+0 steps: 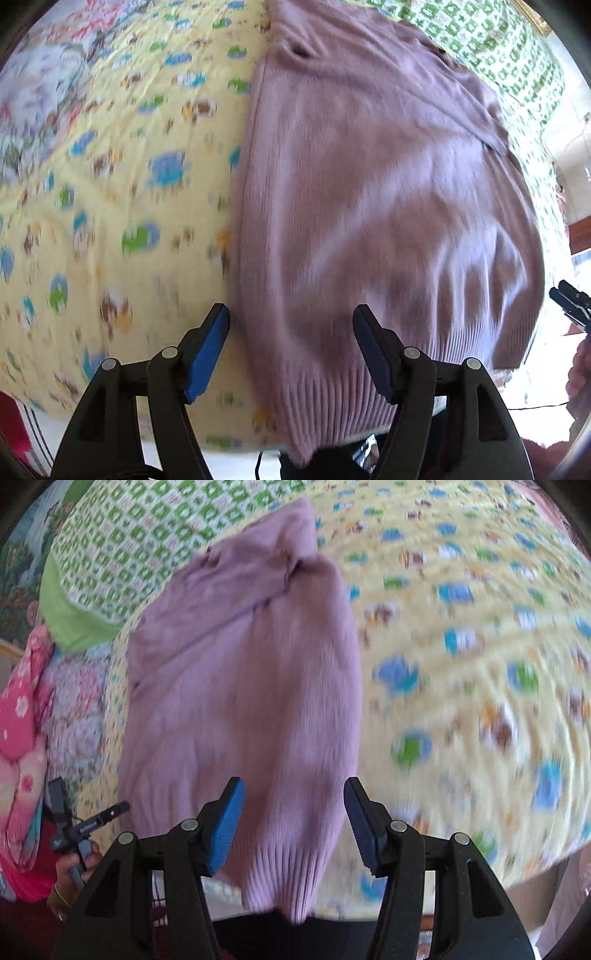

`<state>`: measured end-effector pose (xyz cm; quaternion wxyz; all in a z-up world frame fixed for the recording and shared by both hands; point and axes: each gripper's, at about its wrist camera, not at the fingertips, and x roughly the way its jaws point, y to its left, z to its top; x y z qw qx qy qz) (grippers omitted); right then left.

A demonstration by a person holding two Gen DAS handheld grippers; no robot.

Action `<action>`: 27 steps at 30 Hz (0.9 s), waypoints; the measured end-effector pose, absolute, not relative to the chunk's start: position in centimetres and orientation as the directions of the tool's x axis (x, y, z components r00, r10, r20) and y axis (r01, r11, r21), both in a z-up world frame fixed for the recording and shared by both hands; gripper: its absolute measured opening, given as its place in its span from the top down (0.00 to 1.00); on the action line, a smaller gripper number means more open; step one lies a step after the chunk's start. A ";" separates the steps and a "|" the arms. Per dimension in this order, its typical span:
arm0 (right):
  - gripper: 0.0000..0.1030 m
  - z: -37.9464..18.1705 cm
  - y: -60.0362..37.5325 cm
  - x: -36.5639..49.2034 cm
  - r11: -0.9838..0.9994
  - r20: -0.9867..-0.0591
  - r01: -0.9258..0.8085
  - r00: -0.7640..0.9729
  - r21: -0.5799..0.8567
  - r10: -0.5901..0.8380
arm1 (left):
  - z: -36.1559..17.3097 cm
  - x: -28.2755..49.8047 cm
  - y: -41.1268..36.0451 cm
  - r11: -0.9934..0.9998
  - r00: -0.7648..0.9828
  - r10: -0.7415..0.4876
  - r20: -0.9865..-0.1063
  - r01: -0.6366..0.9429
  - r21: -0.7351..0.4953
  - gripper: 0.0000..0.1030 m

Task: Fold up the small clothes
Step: 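Grasp the ribbed hem with the left gripper while the right gripper grasps the hem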

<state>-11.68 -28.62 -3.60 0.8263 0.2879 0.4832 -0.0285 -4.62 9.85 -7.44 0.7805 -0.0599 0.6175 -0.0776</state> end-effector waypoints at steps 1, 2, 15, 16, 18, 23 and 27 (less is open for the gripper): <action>0.45 -4.0 -28.4 -12.1 0.828 -0.813 0.325 0.529 0.458 0.243 | -7.8 -5.9 10.2 0.979 0.212 -0.203 -0.956 0.051 -0.196 0.32; 0.45 -4.4 -28.2 -12.5 0.824 -0.813 0.323 0.525 0.465 0.253 | -8.2 -6.9 10.6 0.978 0.203 -0.207 -0.957 0.054 -0.200 0.32; 0.46 -9.1 -27.7 -14.9 0.680 -0.667 0.287 0.633 0.675 0.394 | -9.7 -9.4 11.0 0.953 0.179 -0.301 -0.937 0.023 -0.302 0.32; 0.46 -9.2 -27.6 -14.7 0.666 -0.652 0.280 0.639 0.692 0.409 | -9.7 -9.5 11.0 0.951 0.183 -0.306 -0.934 0.025 -0.307 0.33; 0.65 -9.5 -27.3 -14.5 0.641 -0.624 0.261 0.645 0.722 0.440 | -9.7 -9.1 10.2 0.956 0.193 -0.291 -0.937 0.027 -0.292 0.43; 0.95 -8.9 -28.7 -16.6 0.637 -0.626 0.281 0.662 0.718 0.413 | -9.4 -7.5 8.4 0.939 0.206 -0.343 -0.917 0.047 -0.341 0.94; 0.96 -7.8 -31.2 -19.2 0.669 -0.651 0.296 0.664 0.681 0.369 | -8.7 -8.8 8.9 0.926 0.227 -0.376 -0.898 0.082 -0.367 0.94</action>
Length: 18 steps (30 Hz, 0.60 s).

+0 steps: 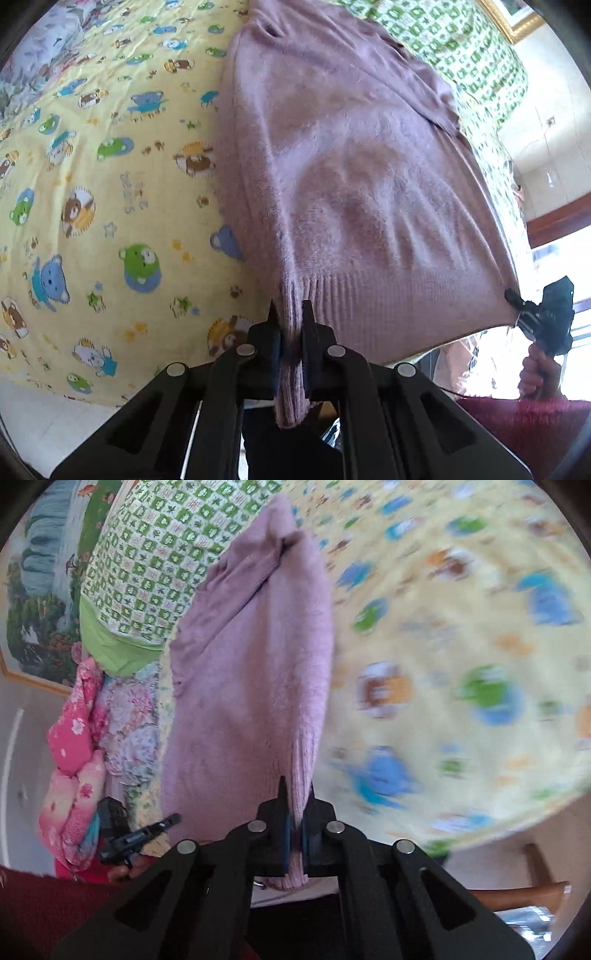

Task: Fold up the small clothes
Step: 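Grasp the ribbed hem with the left gripper while the right gripper grasps the hem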

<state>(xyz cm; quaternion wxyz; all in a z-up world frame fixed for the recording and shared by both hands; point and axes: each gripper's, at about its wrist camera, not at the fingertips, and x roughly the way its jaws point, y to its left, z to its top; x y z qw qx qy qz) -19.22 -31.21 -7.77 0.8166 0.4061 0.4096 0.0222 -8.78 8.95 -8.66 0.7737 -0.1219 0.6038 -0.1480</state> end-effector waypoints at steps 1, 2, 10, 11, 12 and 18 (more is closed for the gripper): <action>0.96 -7.9 -31.5 -19.2 0.668 -0.656 0.305 0.659 0.679 0.367 | -9.0 -8.9 8.9 0.924 0.220 -0.382 -0.897 0.084 -0.373 0.95; 0.96 -8.0 -31.6 -19.0 0.665 -0.660 0.310 0.654 0.679 0.370 | -9.1 -8.9 8.8 0.924 0.217 -0.382 -0.898 0.085 -0.372 0.95; 0.96 -6.1 -30.5 -17.3 0.668 -0.610 0.226 0.671 0.709 0.421 | -5.8 -8.3 9.5 0.890 0.291 -0.454 -0.842 0.107 -0.443 0.95; 0.96 -5.8 -30.7 -17.2 0.661 -0.601 0.221 0.678 0.717 0.424 | -5.4 -8.2 9.8 0.887 0.298 -0.460 -0.836 0.107 -0.450 0.95; 0.96 -5.3 -30.8 -17.0 0.653 -0.585 0.211 0.688 0.727 0.429 | -5.0 -8.1 10.0 0.883 0.309 -0.466 -0.829 0.104 -0.457 0.95; 0.96 -1.2 -31.5 -14.4 0.633 -0.488 0.123 0.753 0.764 0.441 | -1.8 -5.6 10.9 0.843 0.386 -0.521 -0.762 0.088 -0.531 0.95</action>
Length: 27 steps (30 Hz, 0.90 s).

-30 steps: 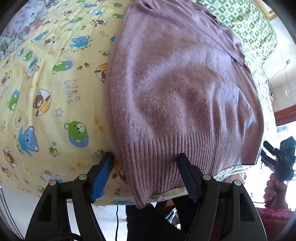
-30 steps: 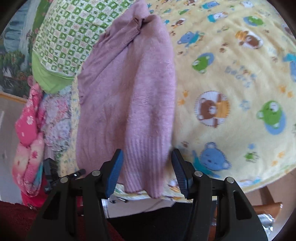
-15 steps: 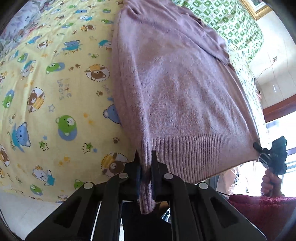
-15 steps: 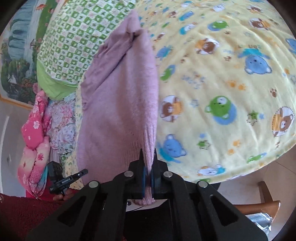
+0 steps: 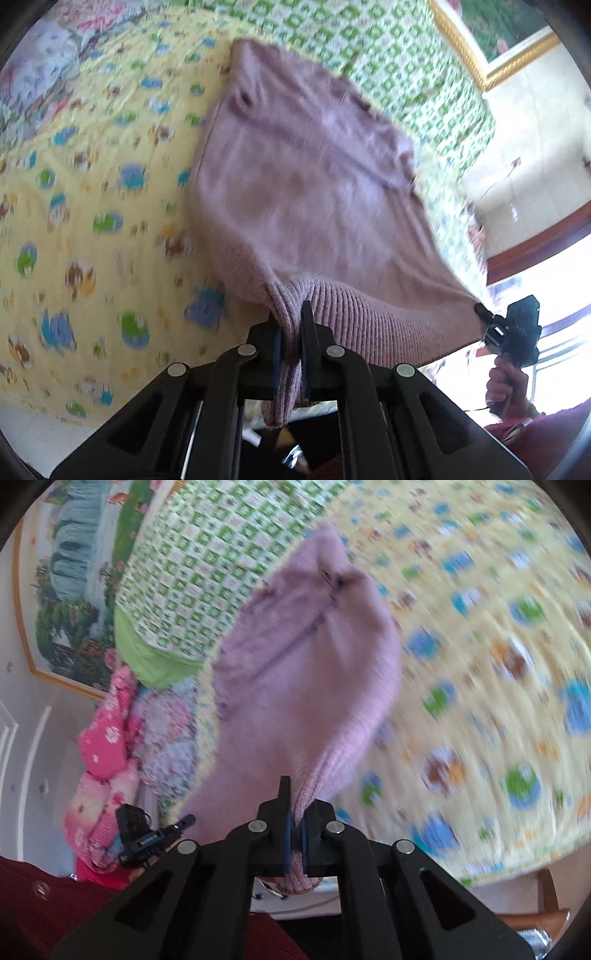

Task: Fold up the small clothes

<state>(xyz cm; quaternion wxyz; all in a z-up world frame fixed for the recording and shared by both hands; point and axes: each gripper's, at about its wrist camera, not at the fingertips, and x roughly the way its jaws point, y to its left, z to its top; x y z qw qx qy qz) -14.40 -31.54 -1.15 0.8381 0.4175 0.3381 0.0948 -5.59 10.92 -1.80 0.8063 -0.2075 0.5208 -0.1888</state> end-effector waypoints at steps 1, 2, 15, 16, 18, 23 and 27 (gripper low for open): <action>0.96 -0.4 -31.7 -13.7 0.638 -0.476 0.110 0.762 0.763 0.439 | -1.2 -5.0 11.0 0.839 0.401 -0.524 -0.751 0.092 -0.536 0.95; 0.96 0.2 -31.9 -13.1 0.642 -0.465 0.095 0.770 0.761 0.437 | -0.6 -4.3 10.9 0.834 0.418 -0.528 -0.739 0.094 -0.543 0.95; 0.96 5.0 -36.8 3.1 0.677 -0.380 0.020 0.839 0.736 0.388 | 4.3 13.2 9.5 0.806 0.614 -0.516 -0.597 0.111 -0.582 0.95; 0.96 5.1 -37.3 4.7 0.678 -0.385 0.025 0.838 0.735 0.386 | 4.1 14.5 9.2 0.810 0.614 -0.510 -0.602 0.108 -0.576 0.95; 0.96 5.1 -38.1 7.0 0.683 -0.392 0.032 0.838 0.730 0.380 | 3.7 17.1 8.8 0.820 0.614 -0.499 -0.611 0.108 -0.562 0.95; 0.96 5.2 -40.6 13.4 0.685 -0.403 0.053 0.840 0.727 0.363 | 2.5 24.0 8.3 0.838 0.611 -0.471 -0.636 0.085 -0.539 0.95; 0.96 4.6 -42.4 18.1 0.685 -0.422 0.080 0.837 0.724 0.349 | 1.4 29.3 7.4 0.852 0.602 -0.455 -0.656 0.081 -0.517 0.95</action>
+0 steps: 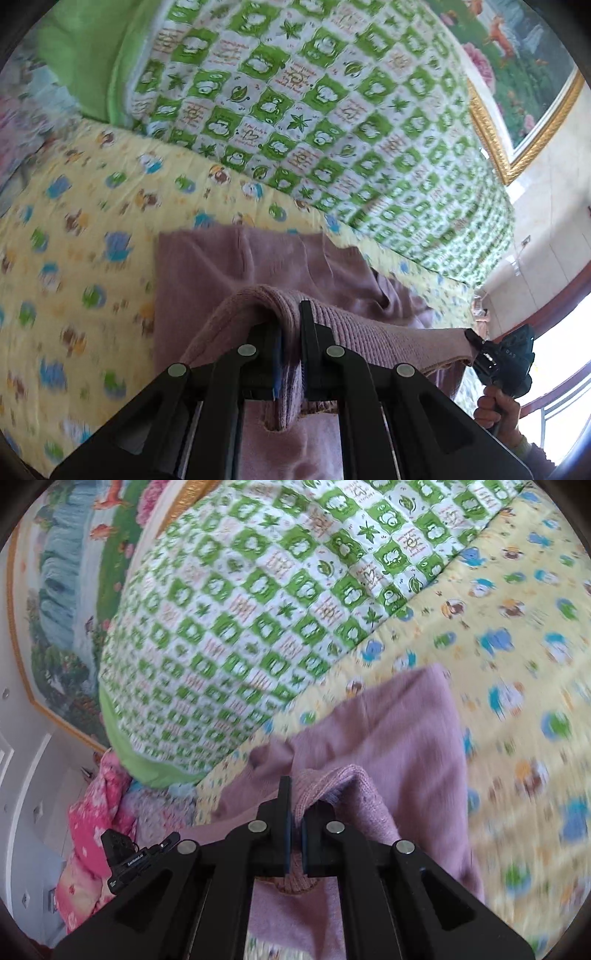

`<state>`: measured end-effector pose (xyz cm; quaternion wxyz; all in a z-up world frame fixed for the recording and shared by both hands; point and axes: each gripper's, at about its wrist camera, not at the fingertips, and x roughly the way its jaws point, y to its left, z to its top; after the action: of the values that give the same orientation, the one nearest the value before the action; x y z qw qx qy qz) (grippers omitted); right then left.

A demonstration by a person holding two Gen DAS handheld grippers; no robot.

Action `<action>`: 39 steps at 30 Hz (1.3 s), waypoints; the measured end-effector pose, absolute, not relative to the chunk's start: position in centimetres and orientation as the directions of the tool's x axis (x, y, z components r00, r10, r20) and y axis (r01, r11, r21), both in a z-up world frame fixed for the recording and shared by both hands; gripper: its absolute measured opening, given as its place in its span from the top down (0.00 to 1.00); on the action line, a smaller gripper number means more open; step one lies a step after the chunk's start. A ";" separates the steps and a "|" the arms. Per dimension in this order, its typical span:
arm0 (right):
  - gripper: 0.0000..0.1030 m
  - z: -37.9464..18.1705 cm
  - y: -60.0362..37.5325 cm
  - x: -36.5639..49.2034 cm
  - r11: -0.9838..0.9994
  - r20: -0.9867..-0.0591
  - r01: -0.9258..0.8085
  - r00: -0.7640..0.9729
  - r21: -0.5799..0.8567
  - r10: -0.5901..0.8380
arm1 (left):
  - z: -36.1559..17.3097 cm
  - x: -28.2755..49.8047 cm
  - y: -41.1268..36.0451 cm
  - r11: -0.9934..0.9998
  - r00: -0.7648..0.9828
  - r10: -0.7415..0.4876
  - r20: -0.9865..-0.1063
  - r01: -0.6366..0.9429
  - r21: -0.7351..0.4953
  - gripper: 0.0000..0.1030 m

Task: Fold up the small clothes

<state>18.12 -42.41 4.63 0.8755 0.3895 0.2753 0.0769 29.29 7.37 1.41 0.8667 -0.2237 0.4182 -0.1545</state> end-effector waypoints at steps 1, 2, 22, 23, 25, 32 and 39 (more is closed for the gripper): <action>0.96 4.3 -42.8 19.1 0.685 -0.430 0.088 0.833 0.723 0.348 | 1.0 30.2 7.2 0.856 0.599 -0.449 -0.663 0.076 -0.512 0.95; 0.96 4.0 -43.1 20.0 0.684 -0.439 0.097 0.829 0.723 0.347 | 0.5 31.2 6.9 0.860 0.593 -0.443 -0.672 0.069 -0.506 0.95; 0.49 2.9 -47.0 22.6 0.668 -0.509 0.236 0.825 0.706 0.247 | -1.5 35.3 8.4 0.912 0.577 -0.350 -0.739 0.029 -0.409 0.62; 0.49 3.1 -47.1 22.3 0.674 -0.508 0.231 0.825 0.702 0.246 | -1.2 35.0 8.6 0.914 0.578 -0.349 -0.738 0.035 -0.405 0.62; 0.49 3.7 -46.7 21.7 0.718 -0.524 0.219 0.819 0.661 0.233 | -0.6 34.2 8.7 0.928 0.577 -0.333 -0.746 0.062 -0.367 0.62; 0.49 4.6 -41.9 22.2 0.937 -0.660 0.095 0.734 0.337 0.163 | -0.6 32.3 3.6 0.953 0.550 -0.183 -0.815 0.304 -0.008 0.56; 0.49 3.5 -38.3 24.9 0.996 -0.727 -0.027 0.682 0.090 0.084 | -2.4 33.8 -1.0 0.891 0.573 -0.074 -0.816 0.406 0.204 0.53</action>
<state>24.89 -38.33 3.50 0.9163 0.0360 0.3977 0.0304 33.78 -1.04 -2.36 0.8667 0.1884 0.4406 -0.1386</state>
